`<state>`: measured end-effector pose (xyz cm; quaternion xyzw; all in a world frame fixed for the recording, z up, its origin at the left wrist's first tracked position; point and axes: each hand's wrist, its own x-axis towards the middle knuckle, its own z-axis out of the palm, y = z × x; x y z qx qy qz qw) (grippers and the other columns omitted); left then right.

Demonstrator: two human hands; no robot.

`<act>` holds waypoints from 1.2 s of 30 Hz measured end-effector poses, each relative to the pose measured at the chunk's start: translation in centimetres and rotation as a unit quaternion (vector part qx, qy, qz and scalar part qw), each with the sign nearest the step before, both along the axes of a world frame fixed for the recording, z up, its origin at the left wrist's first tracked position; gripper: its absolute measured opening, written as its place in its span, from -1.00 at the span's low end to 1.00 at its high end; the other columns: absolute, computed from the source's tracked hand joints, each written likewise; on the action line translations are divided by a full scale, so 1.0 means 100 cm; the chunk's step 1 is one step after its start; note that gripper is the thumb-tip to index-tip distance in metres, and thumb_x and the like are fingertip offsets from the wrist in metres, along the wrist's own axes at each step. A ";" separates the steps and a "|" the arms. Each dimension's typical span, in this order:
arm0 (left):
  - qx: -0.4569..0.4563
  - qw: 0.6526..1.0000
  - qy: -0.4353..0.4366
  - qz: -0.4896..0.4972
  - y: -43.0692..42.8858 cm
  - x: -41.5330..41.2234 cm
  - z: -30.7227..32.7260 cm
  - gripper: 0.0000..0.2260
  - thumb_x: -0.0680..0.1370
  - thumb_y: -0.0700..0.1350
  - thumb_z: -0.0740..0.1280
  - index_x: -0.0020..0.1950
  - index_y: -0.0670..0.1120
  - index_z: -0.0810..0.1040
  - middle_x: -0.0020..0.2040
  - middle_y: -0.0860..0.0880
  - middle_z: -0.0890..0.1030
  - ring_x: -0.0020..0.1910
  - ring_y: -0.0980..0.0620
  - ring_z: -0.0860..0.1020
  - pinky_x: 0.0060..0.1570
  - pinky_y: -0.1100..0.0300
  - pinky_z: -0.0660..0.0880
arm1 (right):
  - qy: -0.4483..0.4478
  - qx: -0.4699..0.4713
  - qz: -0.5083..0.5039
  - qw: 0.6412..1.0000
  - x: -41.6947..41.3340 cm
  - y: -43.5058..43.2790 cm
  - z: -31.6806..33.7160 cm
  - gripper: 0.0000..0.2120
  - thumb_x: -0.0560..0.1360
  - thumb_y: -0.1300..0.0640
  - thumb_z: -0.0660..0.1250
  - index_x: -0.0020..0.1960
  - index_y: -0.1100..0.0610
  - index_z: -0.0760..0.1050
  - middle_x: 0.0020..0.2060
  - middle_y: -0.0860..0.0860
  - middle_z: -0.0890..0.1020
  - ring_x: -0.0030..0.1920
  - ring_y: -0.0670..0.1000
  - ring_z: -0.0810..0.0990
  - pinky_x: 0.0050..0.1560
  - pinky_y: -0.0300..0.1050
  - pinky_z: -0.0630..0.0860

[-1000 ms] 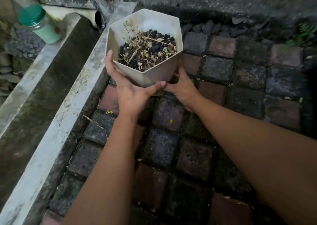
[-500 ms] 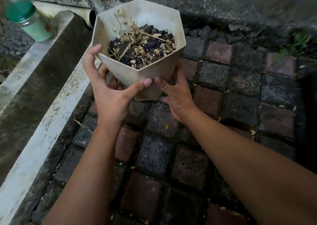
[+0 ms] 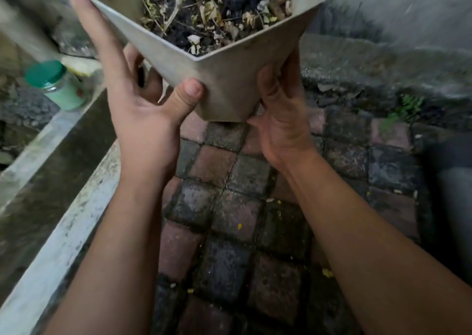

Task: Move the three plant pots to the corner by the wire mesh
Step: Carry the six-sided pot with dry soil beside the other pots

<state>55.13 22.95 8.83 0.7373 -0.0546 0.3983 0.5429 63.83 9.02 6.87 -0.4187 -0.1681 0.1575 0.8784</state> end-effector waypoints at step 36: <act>-0.032 0.976 0.179 -0.117 -0.142 0.033 0.545 0.32 0.42 -0.08 0.62 0.66 -0.17 -0.47 0.76 -0.20 -0.25 0.78 -0.12 0.01 0.73 -0.13 0.14 | -0.007 -0.194 -0.078 0.978 -0.021 -0.179 0.560 -0.21 0.36 -0.32 0.56 0.39 -0.69 0.16 0.58 -0.09 0.37 0.54 0.02 0.45 0.40 0.31 0.55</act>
